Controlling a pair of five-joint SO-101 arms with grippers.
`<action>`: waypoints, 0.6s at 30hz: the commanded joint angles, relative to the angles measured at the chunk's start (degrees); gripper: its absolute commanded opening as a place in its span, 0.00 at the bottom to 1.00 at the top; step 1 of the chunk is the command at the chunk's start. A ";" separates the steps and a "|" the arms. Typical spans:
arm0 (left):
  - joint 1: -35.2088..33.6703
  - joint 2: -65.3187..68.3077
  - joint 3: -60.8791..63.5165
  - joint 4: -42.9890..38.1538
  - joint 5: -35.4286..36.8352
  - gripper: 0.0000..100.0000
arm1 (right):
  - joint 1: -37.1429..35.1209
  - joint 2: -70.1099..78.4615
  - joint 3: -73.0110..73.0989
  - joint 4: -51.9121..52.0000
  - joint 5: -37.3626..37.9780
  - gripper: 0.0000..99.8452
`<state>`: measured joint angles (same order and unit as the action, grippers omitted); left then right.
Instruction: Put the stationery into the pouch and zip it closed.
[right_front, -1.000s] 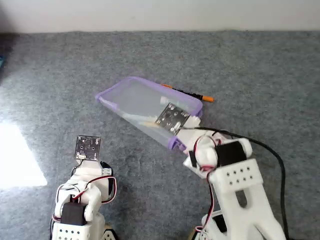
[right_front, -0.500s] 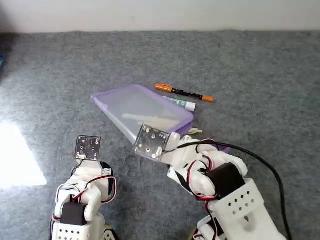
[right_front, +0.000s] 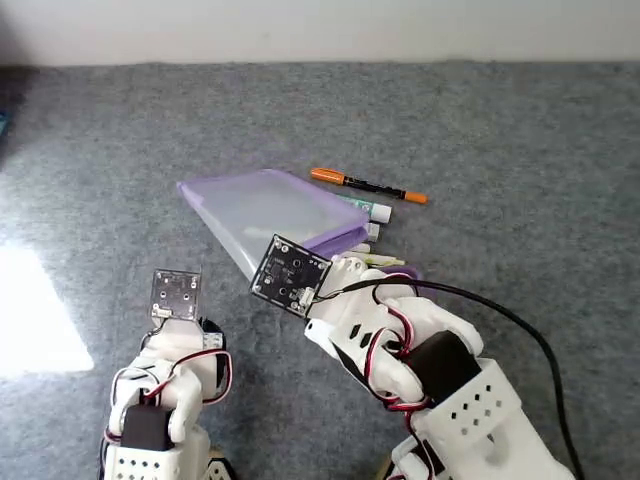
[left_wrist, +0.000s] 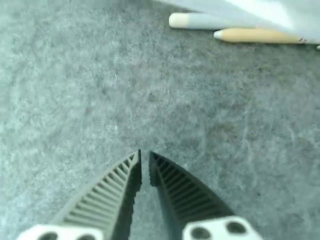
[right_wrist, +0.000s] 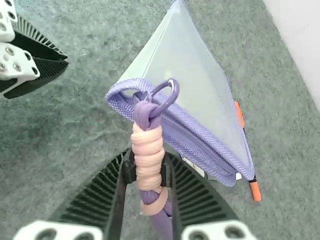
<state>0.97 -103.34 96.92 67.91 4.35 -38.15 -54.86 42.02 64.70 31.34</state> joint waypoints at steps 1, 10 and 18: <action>-0.09 -0.88 -5.85 -2.90 -0.53 0.17 | -0.48 -1.36 -0.79 -1.27 -0.53 0.01; 0.97 -0.70 -19.91 -2.81 4.31 0.26 | -0.57 2.42 -1.05 -5.41 -0.70 0.01; 14.95 -0.62 -31.78 7.21 6.42 0.26 | -0.75 4.35 -1.05 -6.90 -0.62 0.01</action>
<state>12.75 -103.43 68.97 72.13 8.31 -38.33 -50.73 42.02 59.16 31.34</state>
